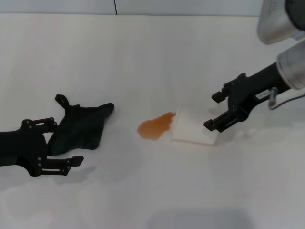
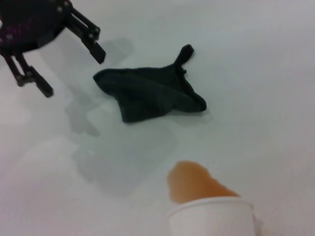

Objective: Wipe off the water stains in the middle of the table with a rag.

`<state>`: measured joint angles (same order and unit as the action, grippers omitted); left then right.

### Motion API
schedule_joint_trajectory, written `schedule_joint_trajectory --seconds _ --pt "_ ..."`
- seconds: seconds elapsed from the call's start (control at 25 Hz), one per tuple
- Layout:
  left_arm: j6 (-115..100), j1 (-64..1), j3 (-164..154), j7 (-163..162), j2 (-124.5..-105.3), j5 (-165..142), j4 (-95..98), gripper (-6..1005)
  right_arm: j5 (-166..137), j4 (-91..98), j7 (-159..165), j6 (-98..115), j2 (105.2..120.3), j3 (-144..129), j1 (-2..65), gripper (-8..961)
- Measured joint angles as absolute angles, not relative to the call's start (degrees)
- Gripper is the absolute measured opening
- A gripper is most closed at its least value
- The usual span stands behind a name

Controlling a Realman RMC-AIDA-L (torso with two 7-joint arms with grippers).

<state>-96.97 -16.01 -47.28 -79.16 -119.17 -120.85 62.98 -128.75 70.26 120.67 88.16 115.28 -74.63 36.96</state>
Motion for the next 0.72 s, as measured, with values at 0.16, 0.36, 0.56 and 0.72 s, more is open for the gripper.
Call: schedule_joint_trajectory --seconds 0.16,0.36,0.56,0.72 --pt "-96.9 -16.2 -47.8 -79.1 -119.18 -120.9 62.9 874 -129.3 68.9 121.2 84.2 115.28 -78.7 37.5 845" --pt "-96.6 -16.3 -48.1 -79.1 -119.18 -120.9 62.8 874 -129.4 64.5 121.3 83.2 115.32 -79.6 40.0 848" --pt "-96.0 -16.3 -48.8 -79.1 -119.26 -120.8 62.7 874 -129.4 61.8 121.3 81.8 115.38 -82.5 41.6 849" --pt "-95.6 -16.5 -49.2 -79.1 -119.27 -120.5 61.7 874 -129.4 60.4 121.3 80.8 115.43 -83.9 42.6 850"
